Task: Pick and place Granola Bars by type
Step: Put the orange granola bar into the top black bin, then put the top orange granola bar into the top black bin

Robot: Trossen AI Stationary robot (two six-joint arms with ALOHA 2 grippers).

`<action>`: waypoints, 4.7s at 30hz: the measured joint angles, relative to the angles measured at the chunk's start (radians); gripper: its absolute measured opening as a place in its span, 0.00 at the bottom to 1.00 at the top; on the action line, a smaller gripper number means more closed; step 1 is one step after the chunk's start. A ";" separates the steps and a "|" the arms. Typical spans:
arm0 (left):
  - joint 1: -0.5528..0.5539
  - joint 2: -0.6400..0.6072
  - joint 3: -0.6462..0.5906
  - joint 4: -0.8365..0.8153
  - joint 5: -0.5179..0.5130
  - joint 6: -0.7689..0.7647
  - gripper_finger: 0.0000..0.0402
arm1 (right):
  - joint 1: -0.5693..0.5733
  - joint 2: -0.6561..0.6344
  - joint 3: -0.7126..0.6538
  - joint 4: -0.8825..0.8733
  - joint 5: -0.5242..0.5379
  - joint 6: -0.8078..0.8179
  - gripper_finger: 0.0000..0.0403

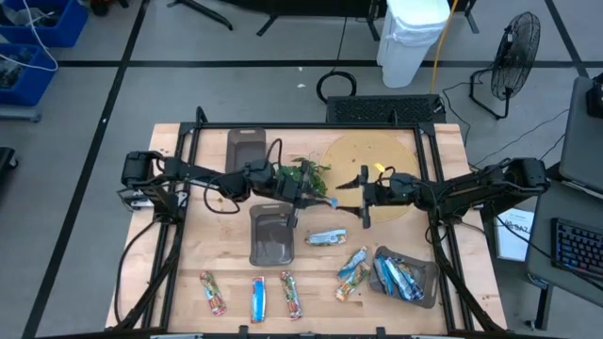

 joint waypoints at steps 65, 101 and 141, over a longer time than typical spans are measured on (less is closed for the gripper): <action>0.330 -0.930 -0.691 -0.573 -0.788 -0.583 0.01 | -0.103 -0.608 -0.351 -0.176 0.224 0.137 0.54; 0.390 -0.927 -0.691 -0.793 -0.746 -0.712 0.09 | -0.102 -0.608 -0.352 -0.172 0.224 0.174 0.53; 0.389 -0.927 -0.690 -0.538 -0.513 -0.491 0.70 | -0.102 -0.607 -0.352 -0.204 0.223 0.200 0.53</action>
